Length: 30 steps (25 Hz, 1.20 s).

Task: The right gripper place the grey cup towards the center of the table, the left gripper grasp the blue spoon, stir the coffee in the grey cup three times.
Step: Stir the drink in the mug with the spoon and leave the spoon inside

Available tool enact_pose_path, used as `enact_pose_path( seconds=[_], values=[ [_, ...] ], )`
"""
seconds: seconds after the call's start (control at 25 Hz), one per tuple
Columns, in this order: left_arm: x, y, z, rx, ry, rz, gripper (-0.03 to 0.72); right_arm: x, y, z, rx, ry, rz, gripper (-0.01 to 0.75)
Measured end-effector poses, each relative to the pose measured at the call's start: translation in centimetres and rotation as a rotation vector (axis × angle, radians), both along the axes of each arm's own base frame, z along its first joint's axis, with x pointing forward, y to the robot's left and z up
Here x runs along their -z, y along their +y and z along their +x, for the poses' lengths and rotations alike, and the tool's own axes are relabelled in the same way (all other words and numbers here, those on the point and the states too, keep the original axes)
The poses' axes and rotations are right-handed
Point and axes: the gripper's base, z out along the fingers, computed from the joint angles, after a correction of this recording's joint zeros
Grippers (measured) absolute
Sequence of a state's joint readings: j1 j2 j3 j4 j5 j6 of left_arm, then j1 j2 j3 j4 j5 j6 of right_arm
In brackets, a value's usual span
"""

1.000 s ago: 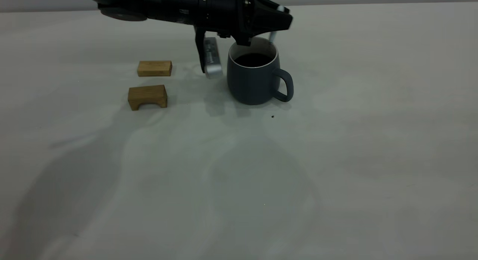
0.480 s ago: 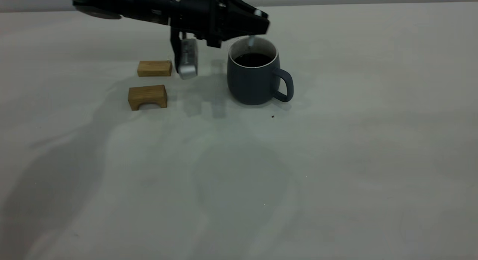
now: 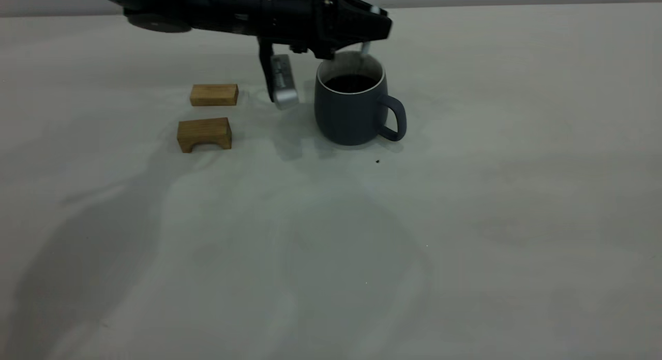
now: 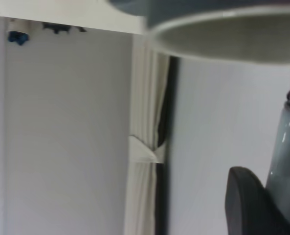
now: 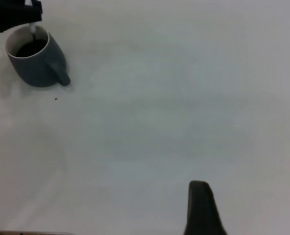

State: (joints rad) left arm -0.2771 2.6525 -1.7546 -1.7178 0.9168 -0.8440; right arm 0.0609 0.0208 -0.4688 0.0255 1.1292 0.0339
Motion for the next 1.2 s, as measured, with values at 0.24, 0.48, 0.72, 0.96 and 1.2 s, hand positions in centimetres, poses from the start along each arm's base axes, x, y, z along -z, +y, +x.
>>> enact_pose_path(
  seconds=[0.24,0.48,0.72,0.96,1.2],
  values=[
    [-0.1,0.4,-1.2,0.159,-0.006,-0.014,0.162,0.0,0.0,0.0,-0.001,0.000,-0.001,0.535],
    [0.1,2.7,-0.2,0.103,-0.012,0.018,0.161,0.0,0.0,0.0,0.000,0.000,0.000,0.535],
    [0.3,2.3,0.9,-0.048,0.002,0.021,0.160,0.0,0.0,0.0,0.000,0.000,0.000,0.535],
    [0.9,1.7,0.7,-0.054,0.021,0.001,0.154,0.0,0.0,0.0,0.000,0.000,0.000,0.535],
    [0.9,1.7,0.6,-0.037,0.017,-0.003,0.147,0.0,0.0,0.0,-0.001,0.000,-0.001,0.535]
  ],
)
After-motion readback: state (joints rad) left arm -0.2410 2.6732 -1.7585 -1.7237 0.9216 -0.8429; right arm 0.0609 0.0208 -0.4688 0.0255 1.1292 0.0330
